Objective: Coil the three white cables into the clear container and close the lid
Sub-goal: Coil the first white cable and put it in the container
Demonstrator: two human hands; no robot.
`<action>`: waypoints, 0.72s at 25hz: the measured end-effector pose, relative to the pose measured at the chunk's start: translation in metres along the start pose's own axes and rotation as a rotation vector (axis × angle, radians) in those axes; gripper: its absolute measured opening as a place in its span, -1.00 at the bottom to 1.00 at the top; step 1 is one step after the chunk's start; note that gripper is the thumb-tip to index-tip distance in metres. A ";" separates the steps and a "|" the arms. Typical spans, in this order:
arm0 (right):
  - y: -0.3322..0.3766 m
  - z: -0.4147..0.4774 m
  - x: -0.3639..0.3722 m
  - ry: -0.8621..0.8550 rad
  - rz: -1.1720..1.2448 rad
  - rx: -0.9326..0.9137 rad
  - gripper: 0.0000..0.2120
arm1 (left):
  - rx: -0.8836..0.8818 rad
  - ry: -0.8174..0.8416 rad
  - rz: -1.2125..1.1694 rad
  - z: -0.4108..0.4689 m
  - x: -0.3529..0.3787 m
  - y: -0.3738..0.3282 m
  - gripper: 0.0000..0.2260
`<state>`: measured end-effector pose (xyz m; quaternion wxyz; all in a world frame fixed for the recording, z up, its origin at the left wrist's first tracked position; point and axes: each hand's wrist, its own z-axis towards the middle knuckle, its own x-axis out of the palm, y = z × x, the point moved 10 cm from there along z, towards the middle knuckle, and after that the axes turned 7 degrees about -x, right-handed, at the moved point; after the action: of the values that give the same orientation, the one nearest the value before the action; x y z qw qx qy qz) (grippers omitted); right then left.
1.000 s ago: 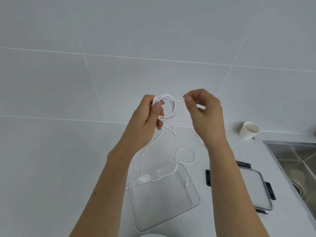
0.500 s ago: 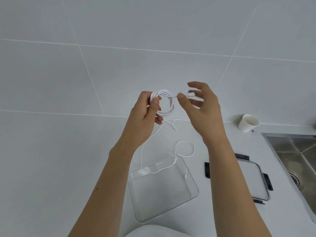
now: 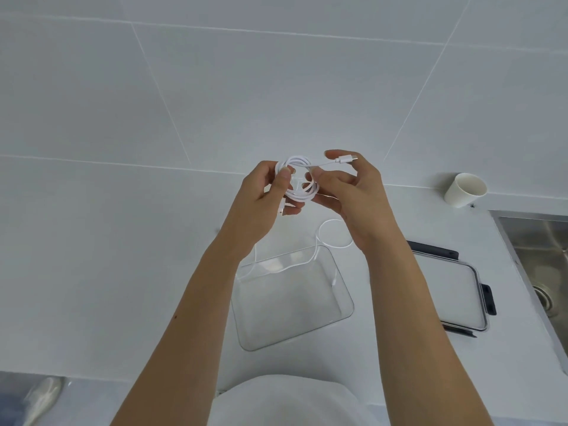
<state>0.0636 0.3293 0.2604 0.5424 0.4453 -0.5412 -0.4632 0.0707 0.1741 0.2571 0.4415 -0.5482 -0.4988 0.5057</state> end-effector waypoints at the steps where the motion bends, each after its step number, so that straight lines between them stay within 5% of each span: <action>1: -0.006 0.000 -0.003 0.002 -0.004 0.018 -0.68 | -0.017 -0.022 0.031 -0.001 0.001 0.007 -0.74; 11: -0.098 -0.011 -0.034 0.119 -0.176 0.195 -0.70 | -0.260 -0.287 0.144 -0.032 0.014 0.108 -0.89; 18: -0.181 -0.036 -0.028 0.241 -0.290 0.361 -0.69 | -0.486 -0.362 0.134 -0.069 0.009 0.189 -0.77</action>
<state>0.0966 0.3247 0.0766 0.4425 0.6597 -0.4772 -0.3757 0.1579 0.1631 0.0759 0.1671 -0.5704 -0.6382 0.4893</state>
